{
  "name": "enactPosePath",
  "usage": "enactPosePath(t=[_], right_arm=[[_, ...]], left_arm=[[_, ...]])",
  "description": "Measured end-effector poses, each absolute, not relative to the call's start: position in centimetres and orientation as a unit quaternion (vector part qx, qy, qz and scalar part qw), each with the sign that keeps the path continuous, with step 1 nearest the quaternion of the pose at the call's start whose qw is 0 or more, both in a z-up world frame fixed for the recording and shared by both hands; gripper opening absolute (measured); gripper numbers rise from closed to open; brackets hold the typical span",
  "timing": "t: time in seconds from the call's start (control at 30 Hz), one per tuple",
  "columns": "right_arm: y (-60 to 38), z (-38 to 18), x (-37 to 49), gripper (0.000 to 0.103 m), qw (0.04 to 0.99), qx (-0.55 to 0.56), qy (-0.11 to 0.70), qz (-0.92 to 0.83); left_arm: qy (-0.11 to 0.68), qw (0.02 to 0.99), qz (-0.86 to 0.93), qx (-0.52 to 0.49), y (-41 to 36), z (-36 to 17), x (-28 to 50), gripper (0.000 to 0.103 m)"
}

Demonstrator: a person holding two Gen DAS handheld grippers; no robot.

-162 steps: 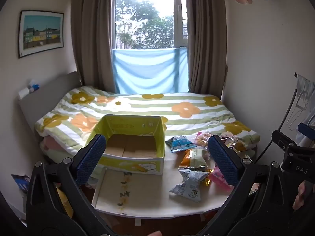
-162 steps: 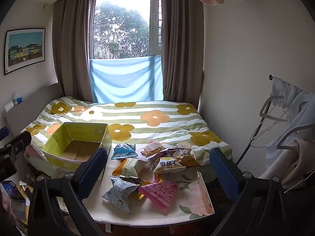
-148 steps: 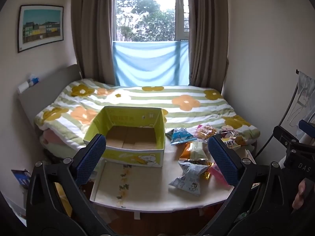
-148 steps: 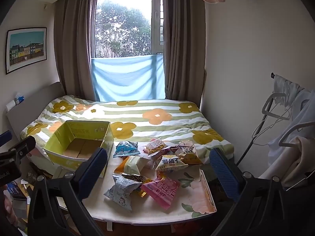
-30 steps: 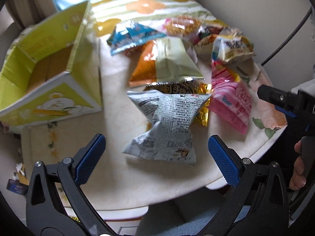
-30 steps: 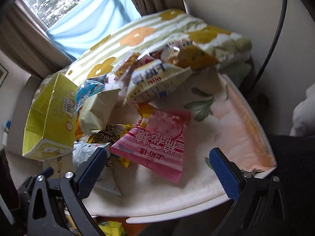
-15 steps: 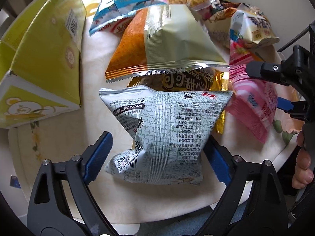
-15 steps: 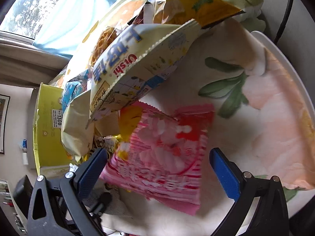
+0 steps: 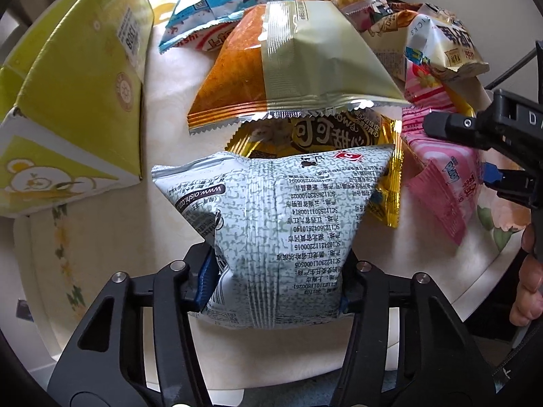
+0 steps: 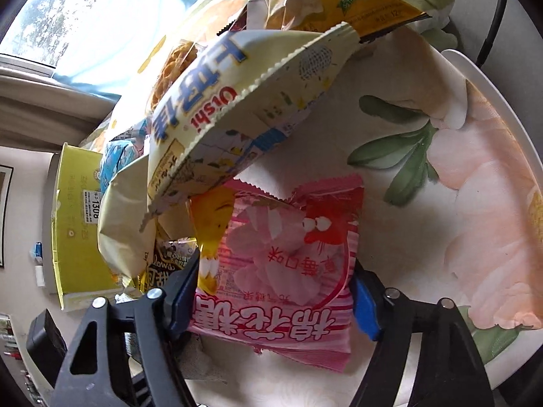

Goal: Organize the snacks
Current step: 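Carry both bags over the yellow box and open both tools to drop them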

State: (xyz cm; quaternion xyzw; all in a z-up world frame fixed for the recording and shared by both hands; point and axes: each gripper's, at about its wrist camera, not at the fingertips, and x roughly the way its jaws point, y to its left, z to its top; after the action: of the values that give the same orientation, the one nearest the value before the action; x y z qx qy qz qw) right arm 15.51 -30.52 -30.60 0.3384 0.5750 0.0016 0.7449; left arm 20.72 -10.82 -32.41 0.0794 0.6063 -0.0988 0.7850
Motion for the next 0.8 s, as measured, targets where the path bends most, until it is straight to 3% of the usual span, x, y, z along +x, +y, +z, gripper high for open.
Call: enactPosePath(t=[0.47,0.8], right_arm=[[-29.8,-28.2,12.4,0.066,0.754,0.318,0.574,0.036],[-27.7,-21.2,12.8,0.066,0.805,0.245,0.531,0.095]], left_arm=[[0.592,0.799,-0.08,0.07,-9.3,-29.2,18.6,0.048],[0.542,0.838,-0.051,0.037,-5.7,-22.1,18.6,0.048]])
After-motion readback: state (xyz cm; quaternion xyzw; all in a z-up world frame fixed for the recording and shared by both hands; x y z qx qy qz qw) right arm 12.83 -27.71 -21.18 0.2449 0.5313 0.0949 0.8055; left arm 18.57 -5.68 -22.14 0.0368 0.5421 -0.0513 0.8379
